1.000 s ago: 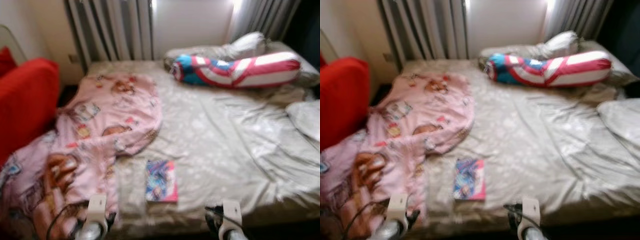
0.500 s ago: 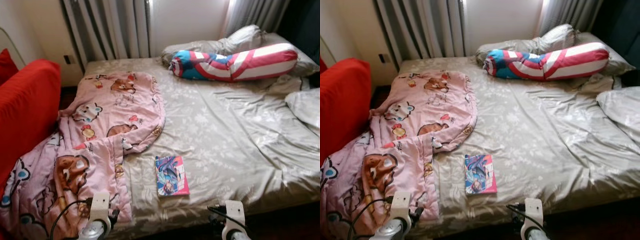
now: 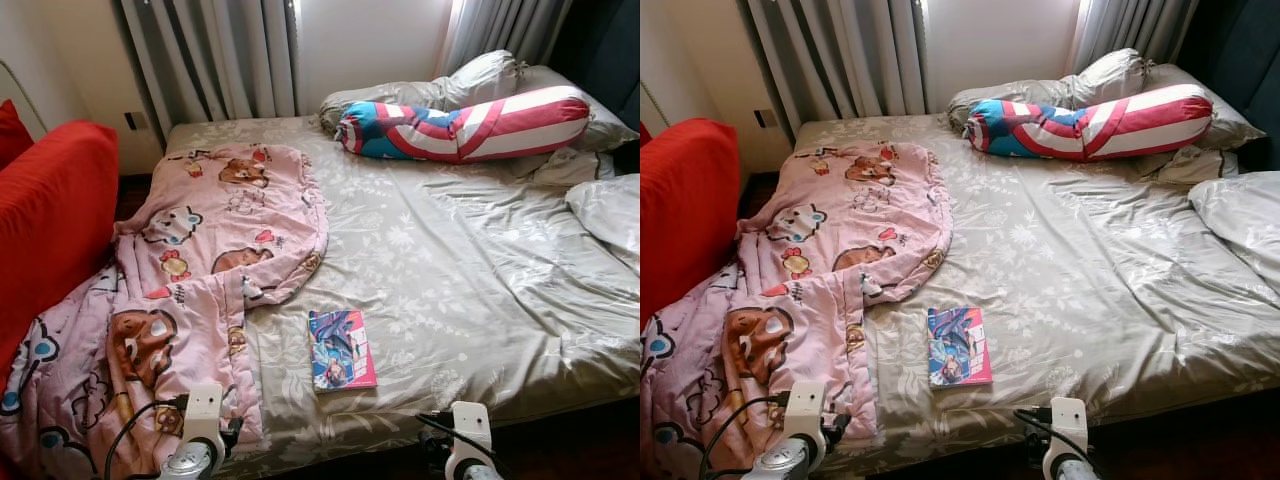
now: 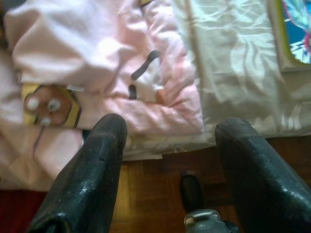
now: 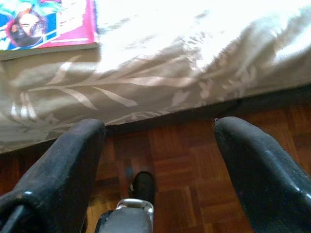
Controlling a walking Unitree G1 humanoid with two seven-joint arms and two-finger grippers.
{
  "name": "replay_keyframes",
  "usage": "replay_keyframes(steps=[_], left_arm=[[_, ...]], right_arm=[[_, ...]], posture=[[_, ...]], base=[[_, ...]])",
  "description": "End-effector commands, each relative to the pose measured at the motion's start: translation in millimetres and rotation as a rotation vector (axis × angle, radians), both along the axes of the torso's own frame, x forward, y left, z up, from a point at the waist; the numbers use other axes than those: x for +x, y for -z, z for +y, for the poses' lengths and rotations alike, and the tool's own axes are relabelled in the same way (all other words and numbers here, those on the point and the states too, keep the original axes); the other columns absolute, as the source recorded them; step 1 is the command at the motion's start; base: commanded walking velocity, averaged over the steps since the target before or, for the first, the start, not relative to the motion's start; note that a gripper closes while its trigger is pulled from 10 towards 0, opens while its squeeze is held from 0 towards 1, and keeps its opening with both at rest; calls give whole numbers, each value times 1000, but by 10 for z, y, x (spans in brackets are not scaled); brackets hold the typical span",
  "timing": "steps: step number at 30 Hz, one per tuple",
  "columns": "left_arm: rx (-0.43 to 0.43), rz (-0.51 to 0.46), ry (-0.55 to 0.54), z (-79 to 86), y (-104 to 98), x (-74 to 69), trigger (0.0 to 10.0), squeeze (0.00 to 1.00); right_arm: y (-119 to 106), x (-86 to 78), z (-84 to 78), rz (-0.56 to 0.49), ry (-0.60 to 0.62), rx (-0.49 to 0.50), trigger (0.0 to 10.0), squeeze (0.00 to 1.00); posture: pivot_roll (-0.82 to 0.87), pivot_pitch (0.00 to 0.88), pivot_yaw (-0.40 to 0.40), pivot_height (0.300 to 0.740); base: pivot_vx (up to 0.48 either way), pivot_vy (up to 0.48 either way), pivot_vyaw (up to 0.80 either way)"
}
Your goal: Clean up the room
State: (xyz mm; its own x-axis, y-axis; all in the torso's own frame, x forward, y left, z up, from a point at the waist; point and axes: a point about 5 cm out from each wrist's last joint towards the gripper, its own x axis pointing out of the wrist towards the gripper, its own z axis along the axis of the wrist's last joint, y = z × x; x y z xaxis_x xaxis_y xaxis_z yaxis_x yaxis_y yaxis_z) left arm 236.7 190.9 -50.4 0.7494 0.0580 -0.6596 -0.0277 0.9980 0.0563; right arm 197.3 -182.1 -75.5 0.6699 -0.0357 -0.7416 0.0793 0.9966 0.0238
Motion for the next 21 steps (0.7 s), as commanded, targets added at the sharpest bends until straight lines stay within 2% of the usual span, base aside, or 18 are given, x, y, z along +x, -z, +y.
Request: replay_keyframes(steps=[1, 3, 14, 18, 21], left_arm=[[-4, 11, -13, 28, 21, -35, 10000, 0], [-4, 11, -13, 28, 20, -35, 10000, 0], [-10, 10, -12, 16, 18, -30, 10000, 0], [-11, 9, -13, 15, 19, -30, 10000, 0], [-13, 7, -12, 12, 16, -27, 10000, 0]], right_arm=[[-16, 31, 35, -16, -21, 8, 10000, 0], [-13, 27, 34, -11, -22, 5, 10000, 0], [-29, 44, 21, -31, -22, 1, 10000, 0], [-46, 70, 34, -49, -25, 14, 10000, 0], [-56, 87, 26, -55, -10, 15, 10000, 0]], posture=[[-97, 7, 6, 740], [-97, 7, 6, 740], [-100, 10, 4, 740], [-100, 10, 4, 740], [-100, 13, 2, 740]], base=[[0, 0, 800], [0, 0, 800], [0, 0, 0], [0, 0, 800], [0, 0, 0]])
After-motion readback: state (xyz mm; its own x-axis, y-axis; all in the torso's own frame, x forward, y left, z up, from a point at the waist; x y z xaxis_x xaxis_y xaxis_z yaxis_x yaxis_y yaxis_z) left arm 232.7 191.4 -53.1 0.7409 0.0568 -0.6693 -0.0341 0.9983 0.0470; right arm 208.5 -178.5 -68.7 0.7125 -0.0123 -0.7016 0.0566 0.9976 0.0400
